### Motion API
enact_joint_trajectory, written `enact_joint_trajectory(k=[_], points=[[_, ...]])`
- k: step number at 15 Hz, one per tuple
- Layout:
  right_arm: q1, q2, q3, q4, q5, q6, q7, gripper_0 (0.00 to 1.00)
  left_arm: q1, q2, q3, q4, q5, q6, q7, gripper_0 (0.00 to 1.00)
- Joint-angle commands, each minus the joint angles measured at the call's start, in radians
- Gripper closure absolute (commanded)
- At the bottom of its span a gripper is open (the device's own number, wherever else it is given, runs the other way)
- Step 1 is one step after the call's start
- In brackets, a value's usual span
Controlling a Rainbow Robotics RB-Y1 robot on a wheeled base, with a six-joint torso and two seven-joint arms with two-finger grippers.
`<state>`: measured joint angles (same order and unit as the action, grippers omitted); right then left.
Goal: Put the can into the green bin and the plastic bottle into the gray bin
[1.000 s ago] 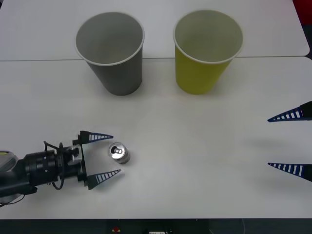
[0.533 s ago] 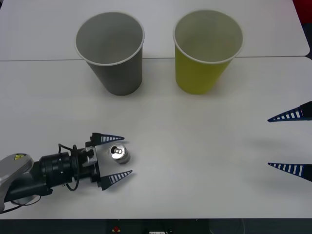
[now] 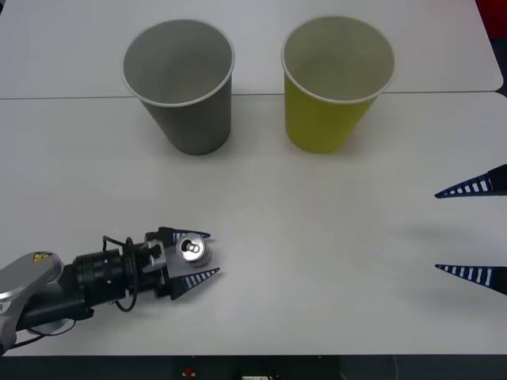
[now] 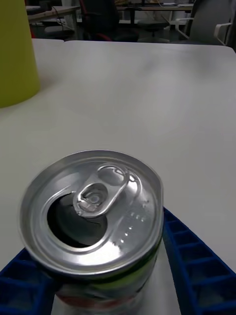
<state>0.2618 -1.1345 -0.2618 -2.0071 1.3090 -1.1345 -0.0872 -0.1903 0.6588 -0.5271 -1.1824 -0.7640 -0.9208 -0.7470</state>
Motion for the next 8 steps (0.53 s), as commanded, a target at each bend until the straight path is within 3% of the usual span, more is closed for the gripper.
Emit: enact_joint_trajectory(k=[1,8], points=[[0.0,0.0,0.0,0.0,0.0,0.0,0.0,0.0,-0.001,-0.002,-0.002,0.0,-0.001,0.0,0.002,1.0],[0.0,0.0,0.0,0.0,0.0,0.0,0.0,0.0,0.0,0.012,-0.001,-0.019,-0.003,0.0,0.021,1.0]])
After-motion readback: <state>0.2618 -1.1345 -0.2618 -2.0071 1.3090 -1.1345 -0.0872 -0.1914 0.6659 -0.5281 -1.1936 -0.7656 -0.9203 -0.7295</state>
